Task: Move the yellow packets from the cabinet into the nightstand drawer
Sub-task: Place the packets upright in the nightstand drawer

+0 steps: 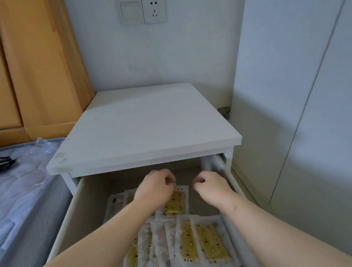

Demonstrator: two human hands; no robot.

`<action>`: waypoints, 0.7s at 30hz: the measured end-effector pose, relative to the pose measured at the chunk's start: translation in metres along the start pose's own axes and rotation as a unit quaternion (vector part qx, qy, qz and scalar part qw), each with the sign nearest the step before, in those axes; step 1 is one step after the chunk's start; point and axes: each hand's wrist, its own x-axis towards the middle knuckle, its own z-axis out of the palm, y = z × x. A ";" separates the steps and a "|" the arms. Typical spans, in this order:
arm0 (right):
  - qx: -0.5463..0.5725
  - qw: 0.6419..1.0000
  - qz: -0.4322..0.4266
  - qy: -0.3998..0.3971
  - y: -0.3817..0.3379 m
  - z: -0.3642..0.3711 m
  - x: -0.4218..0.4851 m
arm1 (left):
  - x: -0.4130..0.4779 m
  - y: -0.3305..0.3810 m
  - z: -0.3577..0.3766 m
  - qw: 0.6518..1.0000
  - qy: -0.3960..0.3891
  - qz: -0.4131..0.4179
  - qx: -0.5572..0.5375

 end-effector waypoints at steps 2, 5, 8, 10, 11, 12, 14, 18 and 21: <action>0.018 0.999 -0.031 0.003 -0.003 -0.010 -0.015 | -0.010 0.016 -0.004 1.000 0.009 0.015 -0.024; 0.056 0.997 -0.045 0.004 -0.008 -0.027 -0.032 | -0.019 0.042 -0.007 0.998 0.009 0.005 -0.068; 0.079 0.996 -0.033 0.007 -0.019 -0.050 -0.039 | -0.028 0.067 -0.015 0.996 0.002 -0.032 -0.084; 0.104 0.994 -0.009 0.007 -0.027 -0.069 -0.047 | -0.034 0.082 -0.024 0.993 -0.008 -0.071 -0.089; 0.120 0.993 0.006 0.007 -0.031 -0.076 -0.054 | -0.039 0.089 -0.030 0.991 -0.013 -0.089 -0.099; 0.134 0.991 0.024 0.007 -0.035 -0.087 -0.063 | -0.045 0.099 -0.039 0.988 -0.017 -0.105 -0.110; 0.148 0.987 0.056 0.015 -0.045 -0.110 -0.085 | -0.060 0.122 -0.059 0.984 -0.023 -0.123 -0.127; 0.166 0.980 0.108 0.036 -0.072 -0.160 -0.136 | -0.094 0.183 -0.104 0.979 -0.048 -0.126 -0.151; 0.185 0.971 0.139 0.056 -0.097 -0.194 -0.178 | -0.122 0.231 -0.136 0.976 -0.073 -0.119 -0.168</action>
